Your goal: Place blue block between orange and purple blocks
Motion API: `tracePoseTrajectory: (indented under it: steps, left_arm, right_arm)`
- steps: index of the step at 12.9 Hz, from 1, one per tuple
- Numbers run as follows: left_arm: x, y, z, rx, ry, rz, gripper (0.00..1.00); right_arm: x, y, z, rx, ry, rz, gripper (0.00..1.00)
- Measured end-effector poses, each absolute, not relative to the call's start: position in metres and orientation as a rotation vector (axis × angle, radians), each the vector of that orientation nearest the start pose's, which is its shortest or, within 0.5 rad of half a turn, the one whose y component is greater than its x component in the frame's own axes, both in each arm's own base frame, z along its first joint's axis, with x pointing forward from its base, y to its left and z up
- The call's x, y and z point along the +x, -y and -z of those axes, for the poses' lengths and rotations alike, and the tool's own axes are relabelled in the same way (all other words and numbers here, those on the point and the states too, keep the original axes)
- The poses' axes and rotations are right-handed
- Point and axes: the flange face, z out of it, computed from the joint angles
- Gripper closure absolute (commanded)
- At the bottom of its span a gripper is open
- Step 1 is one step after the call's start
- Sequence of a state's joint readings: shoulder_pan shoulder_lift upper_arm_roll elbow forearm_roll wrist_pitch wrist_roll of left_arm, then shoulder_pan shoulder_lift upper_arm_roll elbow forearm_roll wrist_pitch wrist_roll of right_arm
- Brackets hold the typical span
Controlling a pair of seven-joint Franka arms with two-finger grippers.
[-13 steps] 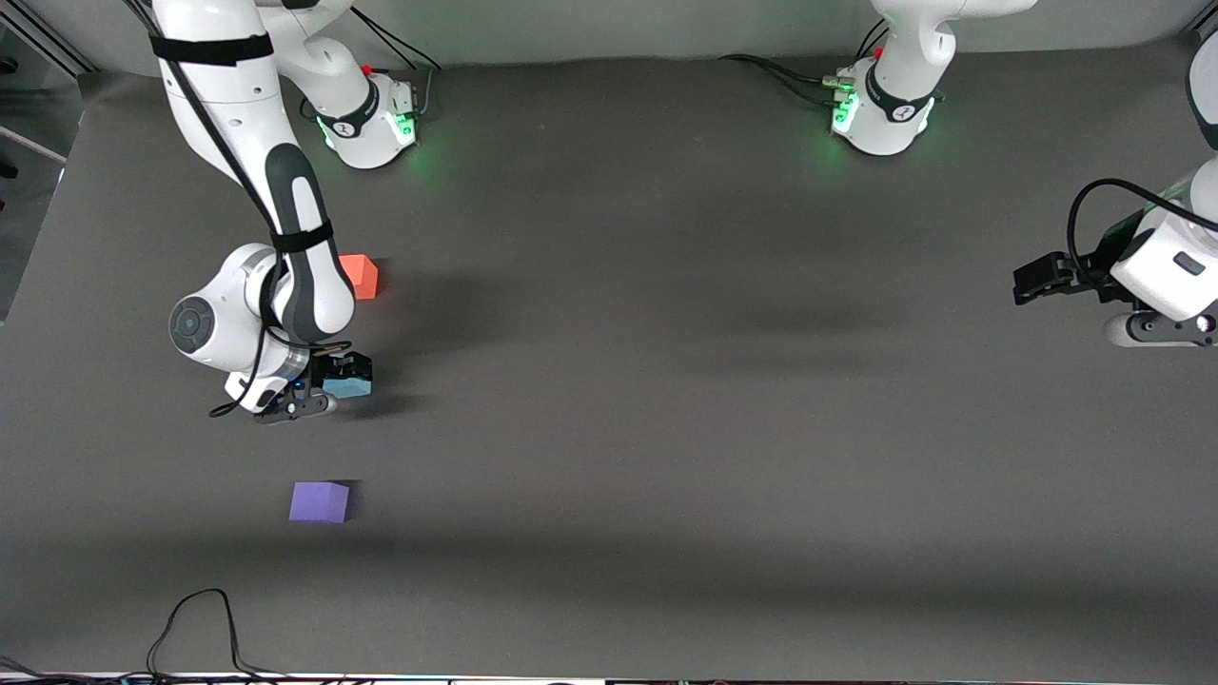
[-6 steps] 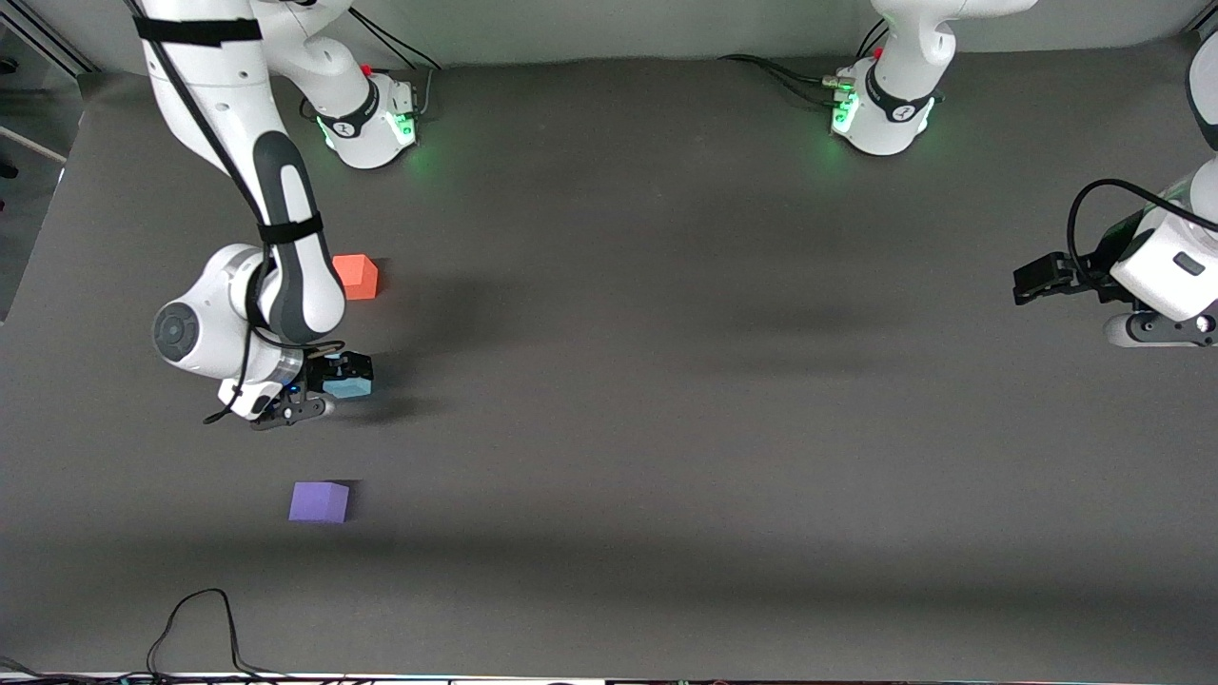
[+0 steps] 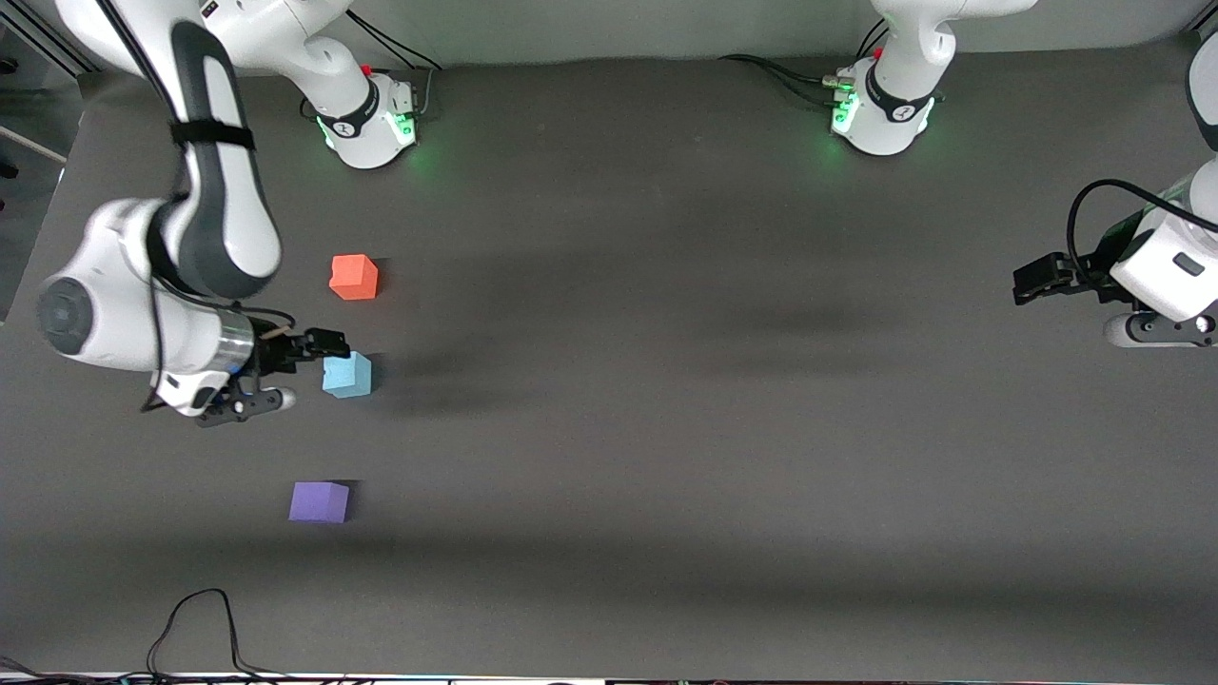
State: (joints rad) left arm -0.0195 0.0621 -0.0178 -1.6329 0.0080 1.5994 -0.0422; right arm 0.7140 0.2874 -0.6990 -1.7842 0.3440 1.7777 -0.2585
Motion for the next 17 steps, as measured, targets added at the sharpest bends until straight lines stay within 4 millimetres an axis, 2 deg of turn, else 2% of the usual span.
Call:
tracePoseTrajectory:
  steps: [2, 3, 6, 12, 14, 17]
  left_arm:
    - [0.57, 0.02, -0.563, -3.127, 0.007, -0.149, 0.0]
    - [0.57, 0.02, -0.563, -3.127, 0.007, -0.149, 0.0]
    - [0.57, 0.02, -0.562, -3.127, 0.007, -0.149, 0.0]
    - [0.57, 0.02, -0.562, -3.127, 0.007, -0.149, 0.0]
    - [0.57, 0.02, -0.562, -3.127, 0.007, -0.149, 0.0]
    - [0.57, 0.02, -0.562, -3.127, 0.007, -0.149, 0.0]
  right_arm:
    - [0.599, -0.08, -0.464, -2.956, 0.277, -0.281, 0.0]
    - [0.598, -0.088, -0.483, -2.963, 0.292, -0.263, 0.0]
    - [0.586, -0.093, -0.519, -2.998, 0.289, -0.23, 0.0]
    - [0.574, -0.09, -0.541, -3.036, 0.271, -0.214, 0.0]
    - [0.56, -0.086, -0.554, -3.065, 0.262, -0.198, 0.0]
    - [0.537, -0.066, -0.571, -3.068, 0.217, -0.169, 0.0]
